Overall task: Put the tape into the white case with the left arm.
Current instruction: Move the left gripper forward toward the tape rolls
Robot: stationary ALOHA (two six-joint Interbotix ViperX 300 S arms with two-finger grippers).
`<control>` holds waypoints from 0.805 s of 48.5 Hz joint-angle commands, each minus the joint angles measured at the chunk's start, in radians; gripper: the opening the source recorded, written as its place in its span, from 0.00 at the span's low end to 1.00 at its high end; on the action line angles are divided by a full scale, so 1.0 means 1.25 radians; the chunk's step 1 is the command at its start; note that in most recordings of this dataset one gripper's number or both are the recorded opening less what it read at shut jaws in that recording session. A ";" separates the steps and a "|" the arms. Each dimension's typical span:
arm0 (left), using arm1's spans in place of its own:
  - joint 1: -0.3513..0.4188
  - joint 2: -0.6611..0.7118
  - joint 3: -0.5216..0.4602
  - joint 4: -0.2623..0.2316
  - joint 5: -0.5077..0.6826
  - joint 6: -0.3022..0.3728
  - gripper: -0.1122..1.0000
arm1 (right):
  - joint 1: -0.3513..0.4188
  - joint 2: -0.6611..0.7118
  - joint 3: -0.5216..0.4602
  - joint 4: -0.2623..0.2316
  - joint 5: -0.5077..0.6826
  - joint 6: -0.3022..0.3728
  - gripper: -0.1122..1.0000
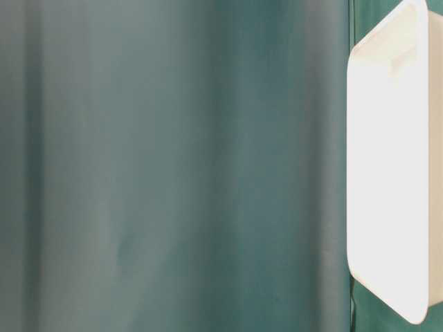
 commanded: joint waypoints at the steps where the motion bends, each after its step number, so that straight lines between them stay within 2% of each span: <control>1: -0.021 0.007 0.006 -0.015 -0.010 0.007 0.32 | -0.006 0.007 -0.001 0.000 -0.005 0.001 0.32; 3: -0.022 0.009 0.007 -0.015 -0.011 0.006 0.30 | -0.006 0.007 0.006 -0.001 0.001 0.001 0.30; 8: -0.025 0.010 0.009 -0.016 -0.016 -0.001 0.13 | -0.010 0.006 0.021 -0.001 0.017 0.002 0.12; 12: -0.028 0.012 0.007 -0.016 -0.015 -0.002 0.11 | -0.010 -0.001 0.031 -0.001 0.021 0.002 0.04; 28: -0.040 0.012 0.005 -0.017 -0.013 0.000 0.12 | -0.011 -0.056 0.066 -0.001 0.022 0.004 0.02; 34: -0.043 0.012 0.007 -0.017 -0.012 0.007 0.15 | -0.011 -0.071 0.082 -0.001 0.022 0.004 0.02; 39: -0.043 0.012 0.015 -0.016 -0.009 0.016 0.35 | -0.010 -0.076 0.091 -0.001 0.022 0.004 0.02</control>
